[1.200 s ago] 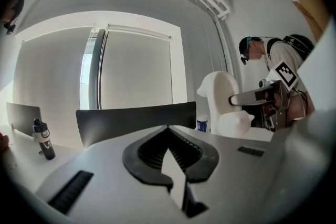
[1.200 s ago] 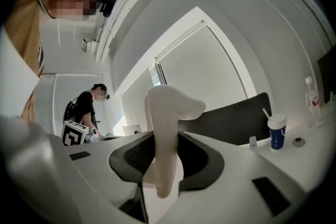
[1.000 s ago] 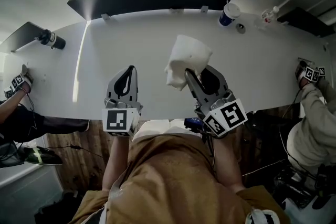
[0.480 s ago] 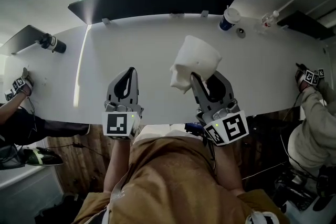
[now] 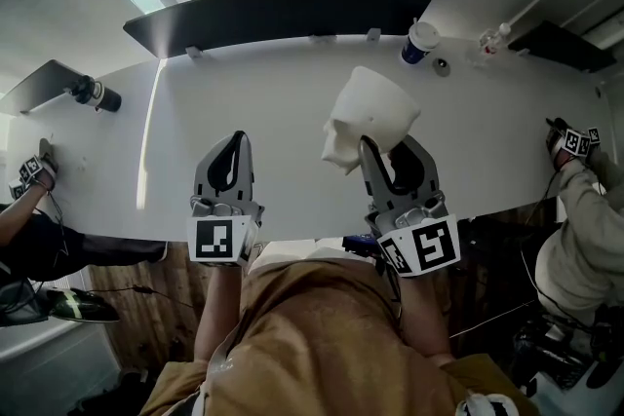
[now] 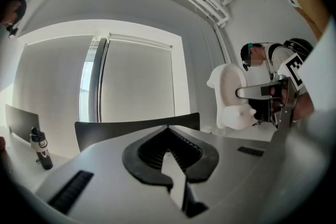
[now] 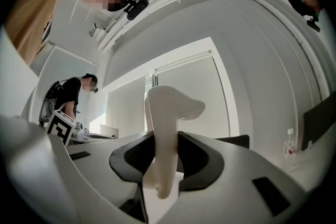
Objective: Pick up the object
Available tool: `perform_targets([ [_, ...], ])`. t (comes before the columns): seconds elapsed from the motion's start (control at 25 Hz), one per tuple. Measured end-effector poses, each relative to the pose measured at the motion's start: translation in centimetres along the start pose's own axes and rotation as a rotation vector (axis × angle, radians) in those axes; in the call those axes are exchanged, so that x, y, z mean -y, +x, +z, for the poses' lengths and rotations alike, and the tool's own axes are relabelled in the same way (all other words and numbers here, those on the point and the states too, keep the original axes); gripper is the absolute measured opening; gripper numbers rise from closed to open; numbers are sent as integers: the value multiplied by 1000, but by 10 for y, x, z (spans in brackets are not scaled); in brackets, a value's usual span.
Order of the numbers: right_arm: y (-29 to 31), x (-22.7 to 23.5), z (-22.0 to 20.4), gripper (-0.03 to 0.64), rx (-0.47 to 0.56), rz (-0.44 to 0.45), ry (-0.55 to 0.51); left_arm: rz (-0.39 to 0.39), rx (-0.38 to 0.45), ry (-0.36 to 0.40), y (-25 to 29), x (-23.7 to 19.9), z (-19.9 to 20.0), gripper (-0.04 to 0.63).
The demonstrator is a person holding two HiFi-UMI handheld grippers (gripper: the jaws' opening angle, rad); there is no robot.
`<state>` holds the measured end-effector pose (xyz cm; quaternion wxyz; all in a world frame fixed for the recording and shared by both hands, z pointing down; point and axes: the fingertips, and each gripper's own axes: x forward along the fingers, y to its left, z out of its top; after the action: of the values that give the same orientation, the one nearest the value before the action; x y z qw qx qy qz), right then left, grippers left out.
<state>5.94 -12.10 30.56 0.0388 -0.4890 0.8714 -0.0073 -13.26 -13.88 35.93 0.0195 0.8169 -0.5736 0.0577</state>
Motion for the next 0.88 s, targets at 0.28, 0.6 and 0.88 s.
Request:
perform_targets([
  [0.28, 1, 2, -1, 133, -9, -9, -10, 0, 4, 2, 0, 1, 2, 6],
  [0.6, 1, 3, -2, 133, -14, -8, -12, 4, 4, 5, -1, 0, 2, 6],
  [0.88, 1, 5, -4, 133, -24, -17, -23, 11, 2, 2, -2, -2, 2, 6],
])
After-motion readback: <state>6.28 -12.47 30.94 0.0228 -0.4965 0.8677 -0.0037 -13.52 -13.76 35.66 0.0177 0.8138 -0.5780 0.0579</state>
